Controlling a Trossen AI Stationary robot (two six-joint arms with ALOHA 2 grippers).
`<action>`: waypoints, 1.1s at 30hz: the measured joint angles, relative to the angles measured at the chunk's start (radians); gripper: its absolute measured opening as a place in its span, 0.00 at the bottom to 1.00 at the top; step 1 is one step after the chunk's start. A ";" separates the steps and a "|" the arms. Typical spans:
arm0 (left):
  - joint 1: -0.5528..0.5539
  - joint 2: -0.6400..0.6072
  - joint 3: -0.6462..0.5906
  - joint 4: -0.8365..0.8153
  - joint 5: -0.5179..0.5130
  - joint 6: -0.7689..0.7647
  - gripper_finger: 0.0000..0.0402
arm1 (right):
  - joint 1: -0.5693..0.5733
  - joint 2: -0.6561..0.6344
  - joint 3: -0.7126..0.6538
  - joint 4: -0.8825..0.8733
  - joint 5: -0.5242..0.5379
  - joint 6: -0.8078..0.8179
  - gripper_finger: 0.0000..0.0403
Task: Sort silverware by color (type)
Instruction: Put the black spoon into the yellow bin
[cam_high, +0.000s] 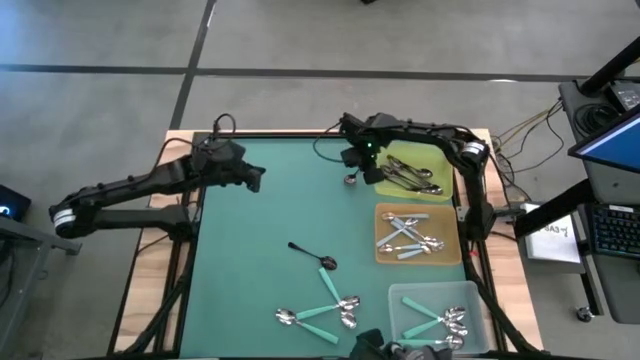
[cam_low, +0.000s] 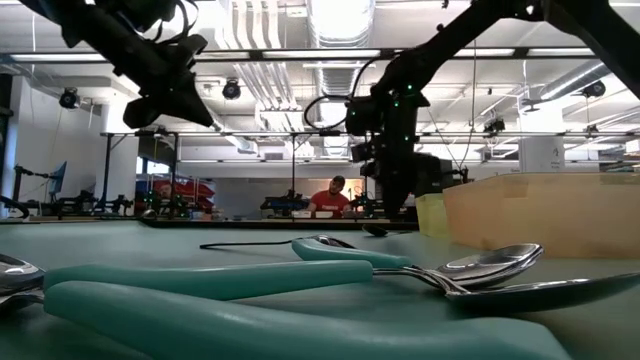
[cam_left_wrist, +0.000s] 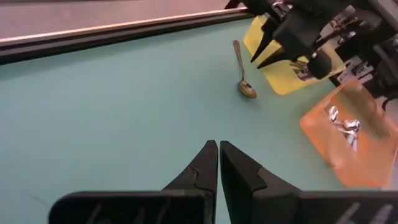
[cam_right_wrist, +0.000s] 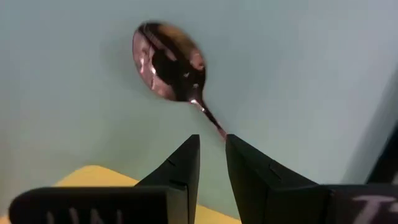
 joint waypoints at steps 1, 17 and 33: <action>0.000 -0.008 -0.005 0.000 0.000 -0.002 0.00 | 0.004 0.008 0.000 -0.002 0.019 -0.016 0.17; 0.000 -0.029 -0.018 0.001 -0.003 0.004 0.00 | 0.035 0.073 0.015 0.053 0.169 -0.158 0.17; 0.000 -0.028 -0.018 0.000 -0.003 0.006 0.00 | 0.057 0.077 -0.001 0.005 0.169 -0.144 0.19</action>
